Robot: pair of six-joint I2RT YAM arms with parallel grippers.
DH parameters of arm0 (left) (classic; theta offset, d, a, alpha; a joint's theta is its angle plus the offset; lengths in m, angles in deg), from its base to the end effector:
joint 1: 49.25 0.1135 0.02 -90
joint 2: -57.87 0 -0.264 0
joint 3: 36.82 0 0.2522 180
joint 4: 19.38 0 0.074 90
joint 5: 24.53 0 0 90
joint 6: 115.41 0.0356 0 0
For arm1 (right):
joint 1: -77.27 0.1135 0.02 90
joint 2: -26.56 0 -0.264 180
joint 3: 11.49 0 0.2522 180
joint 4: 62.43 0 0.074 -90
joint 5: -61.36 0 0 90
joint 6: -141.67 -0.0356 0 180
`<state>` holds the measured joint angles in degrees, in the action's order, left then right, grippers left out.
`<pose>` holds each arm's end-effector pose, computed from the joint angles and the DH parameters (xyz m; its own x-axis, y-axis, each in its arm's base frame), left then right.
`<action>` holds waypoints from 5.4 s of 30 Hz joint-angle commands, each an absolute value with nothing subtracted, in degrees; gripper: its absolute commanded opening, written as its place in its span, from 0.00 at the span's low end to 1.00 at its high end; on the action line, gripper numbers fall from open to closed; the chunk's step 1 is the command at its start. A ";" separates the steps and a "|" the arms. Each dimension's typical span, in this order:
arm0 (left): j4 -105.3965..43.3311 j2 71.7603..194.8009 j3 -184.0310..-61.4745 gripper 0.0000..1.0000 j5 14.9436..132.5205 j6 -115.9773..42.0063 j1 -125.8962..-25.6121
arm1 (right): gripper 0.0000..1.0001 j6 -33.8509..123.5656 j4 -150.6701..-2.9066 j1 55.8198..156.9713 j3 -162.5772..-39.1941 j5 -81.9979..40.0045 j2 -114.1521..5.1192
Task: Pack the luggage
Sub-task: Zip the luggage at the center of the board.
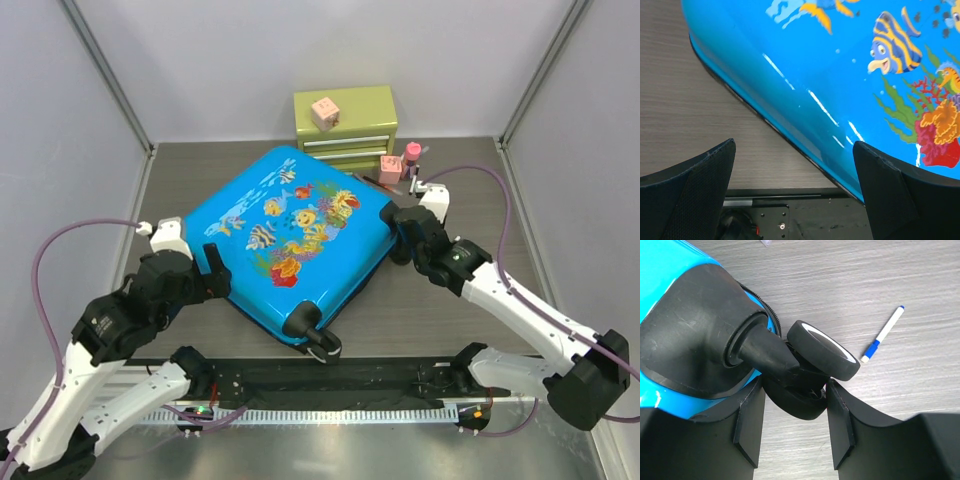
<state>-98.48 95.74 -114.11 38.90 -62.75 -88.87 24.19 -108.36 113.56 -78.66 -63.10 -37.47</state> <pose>0.0778 -0.0438 0.3681 -0.5761 -0.2273 -0.7851 -0.0557 0.9692 -0.2397 0.1990 0.1211 0.2944 -0.5565 0.0634 -0.8284 0.1166 0.9932 -0.0024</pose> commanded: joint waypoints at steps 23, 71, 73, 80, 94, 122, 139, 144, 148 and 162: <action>-74.46 99.79 -96.82 1.00 56.91 -62.85 -65.99 | 0.01 13.45 -116.00 128.23 -69.37 -55.26 -33.46; -81.29 105.25 -114.48 1.00 74.17 -52.57 -49.43 | 0.01 21.70 -78.66 168.86 -96.61 -68.55 -71.07; -82.26 105.33 -115.79 1.00 74.00 -51.95 -49.52 | 0.01 21.96 -77.17 166.66 -98.72 -64.42 -73.54; -84.02 104.54 -117.29 1.00 72.32 -51.16 -49.52 | 0.01 23.19 -71.09 159.28 -102.59 -48.78 -78.73; -82.54 103.84 -113.07 1.00 72.15 -50.80 -47.85 | 0.65 21.18 -92.60 158.92 -93.12 -49.54 -49.75; -90.88 96.98 -110.88 1.00 71.10 -47.03 -47.67 | 0.95 15.37 -124.72 149.52 -82.12 -67.23 -30.56; -89.92 99.53 -111.67 1.00 70.66 -46.67 -48.64 | 0.47 23.02 -114.61 145.47 -80.27 -57.56 -33.29; -90.44 100.32 -113.94 1.00 71.36 -46.85 -48.73 | 0.11 21.18 -110.66 145.47 -80.54 -50.97 -34.95; -90.26 100.85 -115.01 1.00 71.71 -47.38 -48.73 | 0.01 18.72 -103.73 145.47 -80.36 -45.96 -38.20; -88.59 101.56 -114.39 1.00 70.75 -47.82 -48.73 | 0.01 11.68 -95.01 146.26 -87.21 -53.77 -47.26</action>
<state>-89.98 101.53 -113.80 70.47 -47.49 -48.59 14.11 -104.09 146.59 -83.25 -47.18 -45.49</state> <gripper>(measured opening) 0.997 0.726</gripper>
